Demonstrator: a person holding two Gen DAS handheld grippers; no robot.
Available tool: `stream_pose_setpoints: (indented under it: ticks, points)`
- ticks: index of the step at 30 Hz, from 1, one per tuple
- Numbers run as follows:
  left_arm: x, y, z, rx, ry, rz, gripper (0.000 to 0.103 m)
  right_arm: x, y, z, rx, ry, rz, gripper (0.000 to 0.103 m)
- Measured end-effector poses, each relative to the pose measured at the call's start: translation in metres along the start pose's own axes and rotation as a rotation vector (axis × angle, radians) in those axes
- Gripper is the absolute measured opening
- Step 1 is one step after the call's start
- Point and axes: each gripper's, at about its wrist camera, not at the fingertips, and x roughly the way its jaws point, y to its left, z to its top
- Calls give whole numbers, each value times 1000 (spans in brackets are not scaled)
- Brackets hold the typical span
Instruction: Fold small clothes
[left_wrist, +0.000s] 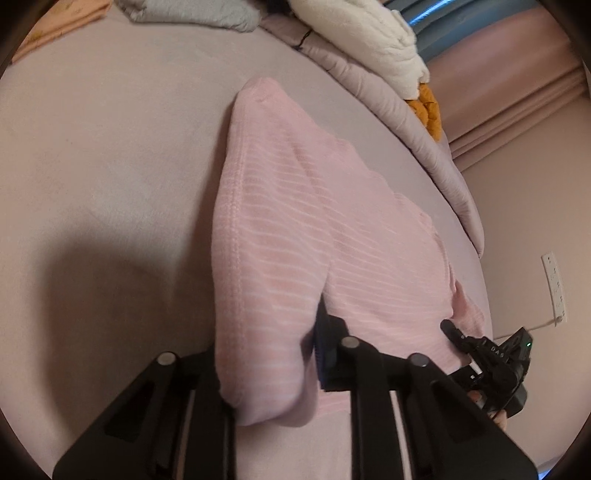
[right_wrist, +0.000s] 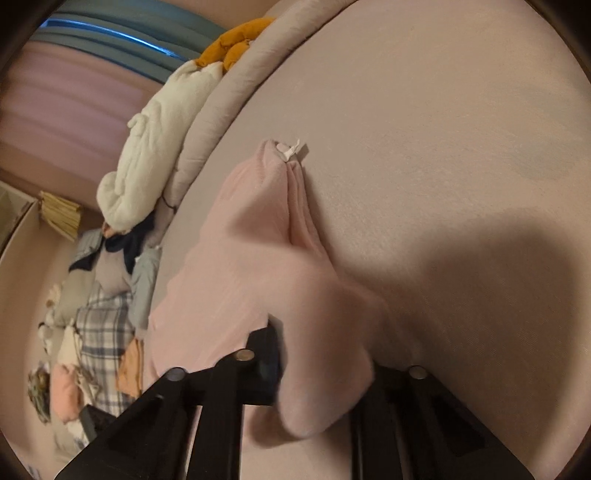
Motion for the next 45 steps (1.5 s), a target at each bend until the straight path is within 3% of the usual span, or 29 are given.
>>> stream_pose_setpoints:
  ticks: [10,16,22,26,32,39,45]
  points:
    - [-51,-22,-35,90,-3,-27,10,-67,24,-29,-110,-83,-9,11]
    - [-70,-20,-69,121,56,1,10,-95,20,-65,-174,-46,-107,11]
    - [-52,-6,-90,115,113,114,13,-88,3,-79,-146,4,-164,11]
    - [-44,2,-85,84,132,101,19,-75,-7,-77,-112,36,-190,11]
    - [-39,4,-86,103,136,82,20,-73,-25,-79,-44,43,-126,10]
    - [-40,16,-83,53,167,3,20,-74,-25,-82,-32,39,-117,8]
    - [-43,14,-89,52,149,1,20,-75,-22,-83,-60,32,-138,8]
